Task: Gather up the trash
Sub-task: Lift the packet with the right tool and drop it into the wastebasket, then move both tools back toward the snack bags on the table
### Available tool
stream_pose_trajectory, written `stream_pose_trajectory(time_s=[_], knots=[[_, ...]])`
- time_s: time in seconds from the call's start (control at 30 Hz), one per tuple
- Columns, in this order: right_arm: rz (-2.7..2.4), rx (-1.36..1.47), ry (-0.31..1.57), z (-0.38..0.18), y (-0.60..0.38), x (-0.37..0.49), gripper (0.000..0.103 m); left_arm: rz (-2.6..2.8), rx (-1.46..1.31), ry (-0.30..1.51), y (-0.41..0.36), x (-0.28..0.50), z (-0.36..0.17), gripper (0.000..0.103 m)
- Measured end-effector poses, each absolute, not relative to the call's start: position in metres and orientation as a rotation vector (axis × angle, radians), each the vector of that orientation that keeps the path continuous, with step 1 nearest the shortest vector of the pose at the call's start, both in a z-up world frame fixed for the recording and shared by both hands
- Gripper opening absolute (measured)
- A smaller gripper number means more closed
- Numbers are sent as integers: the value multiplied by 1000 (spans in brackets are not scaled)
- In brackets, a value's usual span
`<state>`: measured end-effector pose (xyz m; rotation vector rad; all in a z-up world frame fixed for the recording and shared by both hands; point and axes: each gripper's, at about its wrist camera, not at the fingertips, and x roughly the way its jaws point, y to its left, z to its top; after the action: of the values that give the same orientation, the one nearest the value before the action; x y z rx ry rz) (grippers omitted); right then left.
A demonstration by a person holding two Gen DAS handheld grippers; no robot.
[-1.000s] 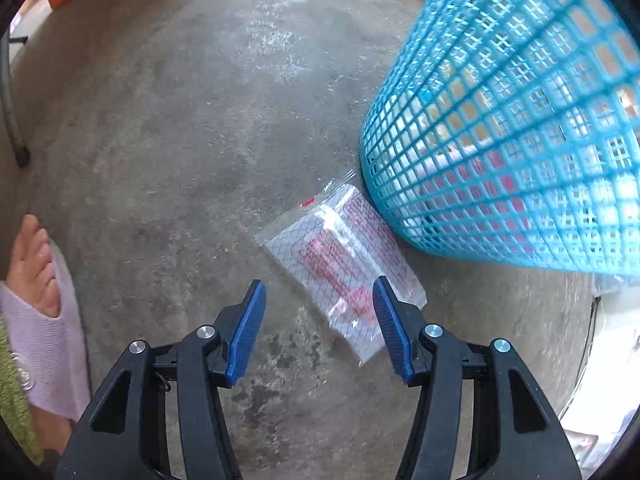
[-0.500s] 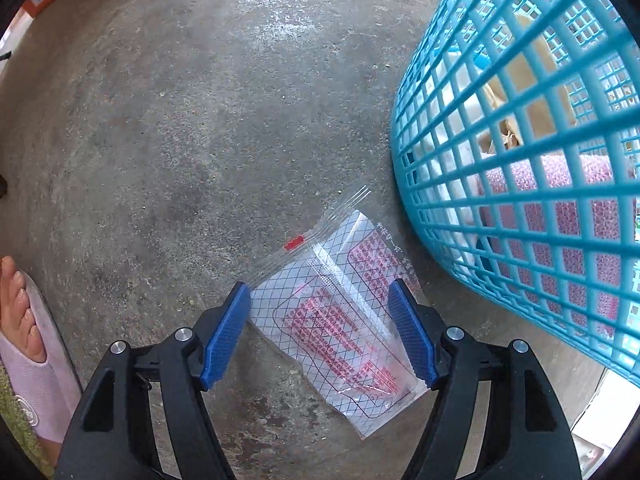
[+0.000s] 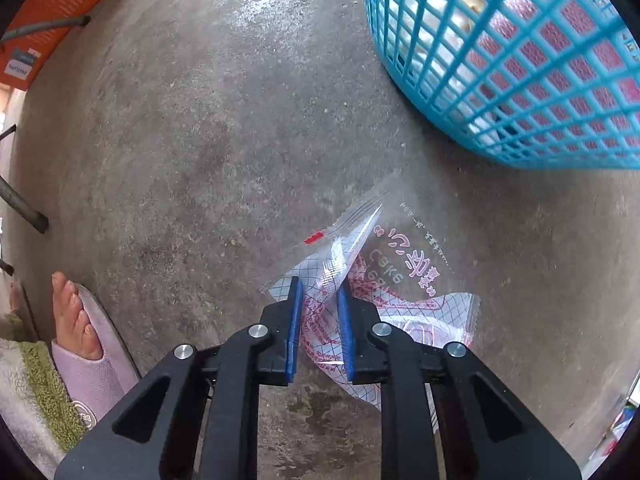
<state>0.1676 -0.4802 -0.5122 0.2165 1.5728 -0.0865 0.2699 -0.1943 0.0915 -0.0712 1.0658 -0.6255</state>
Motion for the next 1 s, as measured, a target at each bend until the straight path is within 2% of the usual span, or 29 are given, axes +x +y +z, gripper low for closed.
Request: stream_pose_trajectory(time_s=[0.1,0.2,0.3,0.43,0.53,0.67,0.7,0.77,0.87,1.0], knots=[[-87,272,1539,-494,-482,147,11,-605,-101,1043,-175,260,99,93],[-66,340,1424,-443,-487,131,10,-581,-131,1024,-155,255,104,93],[-24,396,1244,-353,-491,112,10,-557,-163,1005,-136,253,108,93],[-7,286,972,-220,-487,118,10,-531,-205,985,-110,250,111,93],[-58,254,852,-169,-514,141,10,-529,-234,962,-94,243,113,93],[-158,393,883,-180,-560,204,14,-520,-262,934,-70,230,115,93],[-170,469,912,-194,-578,218,19,-513,-265,925,-64,226,115,93],[-211,609,967,-216,-602,246,37,-491,-270,908,-50,218,117,93],[-296,761,1014,-277,-600,270,48,-451,-288,892,-24,208,116,93],[-401,883,967,-287,-606,257,50,-404,-330,869,9,198,116,93]])
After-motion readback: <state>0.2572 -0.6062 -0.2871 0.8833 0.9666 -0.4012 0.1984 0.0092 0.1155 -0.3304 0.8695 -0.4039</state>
